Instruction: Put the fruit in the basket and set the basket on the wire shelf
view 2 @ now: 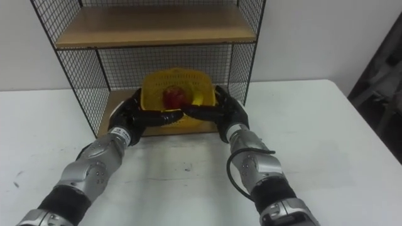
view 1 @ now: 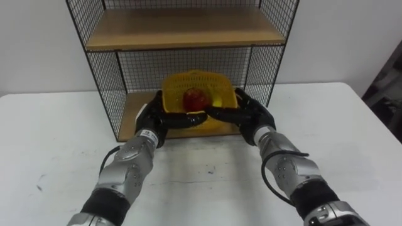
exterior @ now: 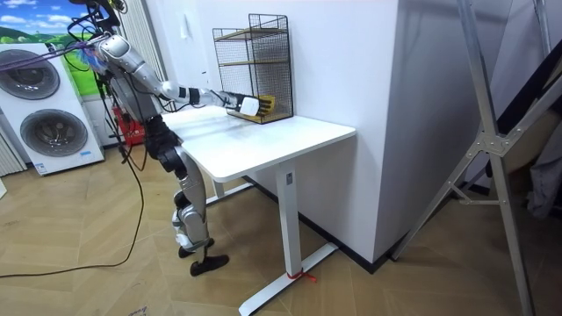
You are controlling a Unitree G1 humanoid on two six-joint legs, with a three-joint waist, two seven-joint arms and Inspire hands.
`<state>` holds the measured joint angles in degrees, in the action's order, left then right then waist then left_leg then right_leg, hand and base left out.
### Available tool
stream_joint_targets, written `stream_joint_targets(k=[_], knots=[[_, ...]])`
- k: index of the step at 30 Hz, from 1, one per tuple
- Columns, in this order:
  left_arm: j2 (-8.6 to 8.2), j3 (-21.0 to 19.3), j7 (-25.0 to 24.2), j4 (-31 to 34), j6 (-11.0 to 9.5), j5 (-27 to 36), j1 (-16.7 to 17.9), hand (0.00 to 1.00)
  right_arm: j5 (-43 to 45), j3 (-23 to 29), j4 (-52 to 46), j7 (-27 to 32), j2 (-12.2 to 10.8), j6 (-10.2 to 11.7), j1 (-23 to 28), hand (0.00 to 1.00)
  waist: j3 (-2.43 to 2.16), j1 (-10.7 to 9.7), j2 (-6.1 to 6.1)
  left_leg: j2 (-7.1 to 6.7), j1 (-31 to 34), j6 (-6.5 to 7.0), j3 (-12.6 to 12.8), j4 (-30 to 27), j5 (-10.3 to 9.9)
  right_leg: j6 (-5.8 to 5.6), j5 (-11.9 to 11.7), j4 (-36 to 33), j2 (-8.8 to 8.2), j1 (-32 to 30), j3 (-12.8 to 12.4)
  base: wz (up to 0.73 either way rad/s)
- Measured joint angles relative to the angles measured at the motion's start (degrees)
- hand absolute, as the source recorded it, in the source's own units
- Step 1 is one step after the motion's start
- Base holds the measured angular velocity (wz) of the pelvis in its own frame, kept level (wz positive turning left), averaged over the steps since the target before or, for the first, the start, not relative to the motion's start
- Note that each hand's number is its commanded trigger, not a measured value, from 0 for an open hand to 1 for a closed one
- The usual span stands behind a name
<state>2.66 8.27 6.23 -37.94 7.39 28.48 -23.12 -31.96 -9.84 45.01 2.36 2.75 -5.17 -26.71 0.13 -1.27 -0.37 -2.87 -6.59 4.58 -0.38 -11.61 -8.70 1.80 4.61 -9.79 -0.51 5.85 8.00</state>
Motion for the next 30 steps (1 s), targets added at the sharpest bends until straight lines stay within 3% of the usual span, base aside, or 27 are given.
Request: stream_joint_targets(k=[6, 11, 22, 30], knots=[[0.15, -1.3, 3.1, 7.0, 1.0, 0.1, 0.0, 0.00, 1.1, 0.0, -5.4, 0.1, 1.0, 0.0, -0.1, 0.00, -0.11, 0.0, 0.14, 0.02, 0.1, -0.02, 0.2, 0.2, 0.0, 0.01, 0.0, 0.0, 0.02, -0.3, 0.0, 0.00], [0.31, -2.6, 4.8, 8.4, 1.6, -0.4, 0.0, 0.00, 2.8, 0.2, -6.6, 0.1, 1.4, -0.2, -0.2, 0.00, -0.43, 0.1, 0.57, 0.03, 0.0, -0.02, 0.2, 0.2, 0.1, 0.01, 0.0, 0.0, 0.02, -0.3, -0.1, 0.00], [1.22, -3.8, 6.1, 10.9, 2.0, -0.5, 0.1, 0.00, 4.0, 1.2, -12.1, 0.0, 2.3, -1.9, -0.2, 0.00, -0.48, 0.5, 0.61, 0.03, 0.5, -0.02, 0.4, 0.6, 0.3, 0.02, 0.0, -0.2, 0.00, -1.1, -0.2, 0.00], [1.35, -4.1, 6.1, 13.5, 2.3, -1.5, 0.1, 0.00, 4.8, 2.6, -12.5, 0.1, 2.7, -2.1, -0.2, 0.00, -0.65, 2.4, 0.13, 0.06, 1.1, -0.08, 0.6, 0.8, 0.4, 0.02, 0.0, -0.3, 0.03, -1.9, -0.7, -0.01]])
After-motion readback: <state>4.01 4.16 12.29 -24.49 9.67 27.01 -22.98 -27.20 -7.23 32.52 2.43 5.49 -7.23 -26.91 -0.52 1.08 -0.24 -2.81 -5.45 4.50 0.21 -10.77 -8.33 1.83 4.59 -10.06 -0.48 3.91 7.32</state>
